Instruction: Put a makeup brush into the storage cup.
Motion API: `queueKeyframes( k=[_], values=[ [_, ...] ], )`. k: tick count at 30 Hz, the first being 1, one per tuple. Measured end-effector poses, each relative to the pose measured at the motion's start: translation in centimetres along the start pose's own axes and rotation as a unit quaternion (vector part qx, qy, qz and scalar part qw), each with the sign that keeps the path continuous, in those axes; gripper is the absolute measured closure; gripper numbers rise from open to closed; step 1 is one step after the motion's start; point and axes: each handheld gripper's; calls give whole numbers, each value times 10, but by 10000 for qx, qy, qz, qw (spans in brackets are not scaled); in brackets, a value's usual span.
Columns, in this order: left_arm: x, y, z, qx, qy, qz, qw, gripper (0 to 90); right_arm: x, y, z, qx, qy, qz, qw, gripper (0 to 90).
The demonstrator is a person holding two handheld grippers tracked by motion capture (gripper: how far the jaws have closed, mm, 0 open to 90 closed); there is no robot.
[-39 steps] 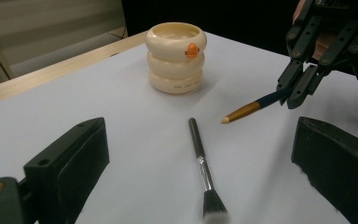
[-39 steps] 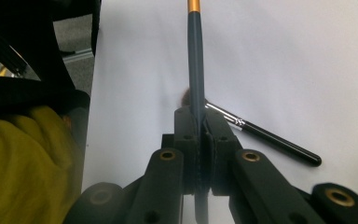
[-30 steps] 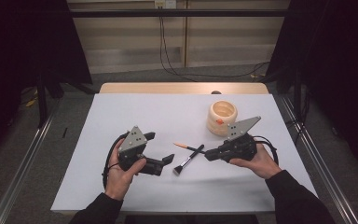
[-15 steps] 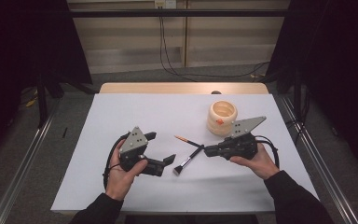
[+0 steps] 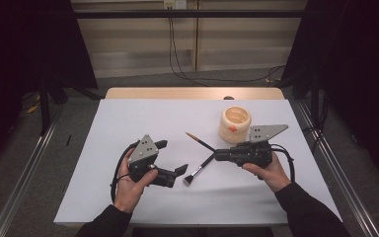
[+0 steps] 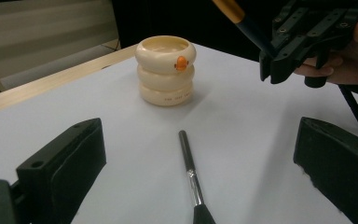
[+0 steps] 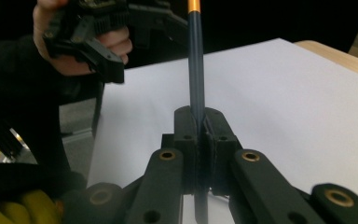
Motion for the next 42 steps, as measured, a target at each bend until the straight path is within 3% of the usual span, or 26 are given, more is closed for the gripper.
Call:
queueKeyframes(
  k=[5, 11, 14, 15, 17, 18, 23, 25, 26, 28, 29, 30, 31, 32, 33, 36, 37, 42],
  values=[
    [-1, 1, 2, -55, -199, -7, 9998, 22, 3, 1, 3, -29, 65, -15, 10000, 852],
    [-4, 2, 5, -35, -51, -55, 10000, 29, 3, 2, 3, -21, 41, -3, 10000, 852],
    [-6, 2, 9, -71, -166, -15, 9998, 43, 2, 1, 3, -24, 65, 33, 10000, 852],
    [-8, 2, 11, -37, -45, -30, 10000, 39, 2, 1, 3, -5, 76, 21, 10000, 852],
    [-9, 3, 14, -77, -114, -22, 9999, 47, 2, 1, 3, -19, 68, 23, 10000, 852],
    [-11, 4, 16, -114, -37, -31, 9999, 56, 1, 1, 3, -27, 82, 26, 10000, 852],
    [-13, 16, 16, -335, -222, -21, 9992, 67, 1, 2, -1, -79, 14, 21, 10000, 852],
    [-13, 22, 16, -438, -254, 72, 9987, 67, 1, 3, -3, -116, 14, 51, 9999, 852],
    [-15, 25, 15, -443, -135, 26, 9989, 69, 1, 3, -3, -128, 10, 33, 9999, 852],
    [-14, 30, 16, -472, -293, 97, 9984, 80, 1, 3, -4, -144, 18, 18, 9999, 852],
    [-14, 31, 16, -449, -260, 71, 9986, 92, 1, 3, -4, -162, 17, 16, 9999, 852],
    [-14, 32, 18, -494, -403, 69, 9979, 107, 1, 3, -3, -155, 15, 12, 9999, 852],
    [-15, 33, 18, -436, -313, 107, 9985, 118, 1, 3, -3, -153, 20, 14, 9999, 852],
    [-15, 34, 20, -541, -358, 63, 9979, 120, 1, 3, -3, -132, 8, -4, 9999, 852],
    [-15, 35, 20, -469, -364, 70, 9982, 127, 1, 3, -3, -115, -19, 1, 9999, 852],
    [-14, 38, 20, -525, -356, 23, 9980, 237, 0, 3, -3, -125, 3, 16, 9999, 852],
    [-13, 40, 20, -570, -439, 6, 9974, 265, 0, 3, -3, -114, 1, 22, 9999, 852],
    [-10, 45, 19, -563, -435, -72, 9974, 368, 1, 3, -3, -89, -31, -5, 10000, 852]
  ],
)
Point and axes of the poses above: each handheld gripper's, and its own axes: z roughly forward along the jaws, y roughly out of its top, x roughly to its left, and after that the axes turned 9 degrees about x, right-handed
